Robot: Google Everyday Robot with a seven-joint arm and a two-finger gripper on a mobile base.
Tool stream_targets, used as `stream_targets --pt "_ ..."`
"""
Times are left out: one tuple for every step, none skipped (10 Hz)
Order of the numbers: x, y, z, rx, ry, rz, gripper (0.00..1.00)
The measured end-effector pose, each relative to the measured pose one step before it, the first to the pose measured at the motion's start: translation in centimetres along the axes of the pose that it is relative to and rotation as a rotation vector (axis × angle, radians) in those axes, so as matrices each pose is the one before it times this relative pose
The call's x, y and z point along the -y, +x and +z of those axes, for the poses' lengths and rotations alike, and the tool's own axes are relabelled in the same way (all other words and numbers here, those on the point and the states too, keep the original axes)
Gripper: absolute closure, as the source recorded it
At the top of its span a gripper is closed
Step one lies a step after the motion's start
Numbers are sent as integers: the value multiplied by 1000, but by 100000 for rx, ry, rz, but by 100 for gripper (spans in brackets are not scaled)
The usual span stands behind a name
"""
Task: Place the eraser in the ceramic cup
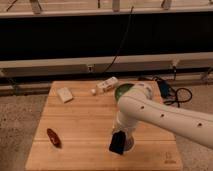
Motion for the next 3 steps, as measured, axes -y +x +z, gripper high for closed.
stream_targets --pt "-468 211 69 -106 -1106 1166 20" --pt "-472 200 96 36 -1241 1132 20" --pt "-383 193 29 -121 -870 719 20"
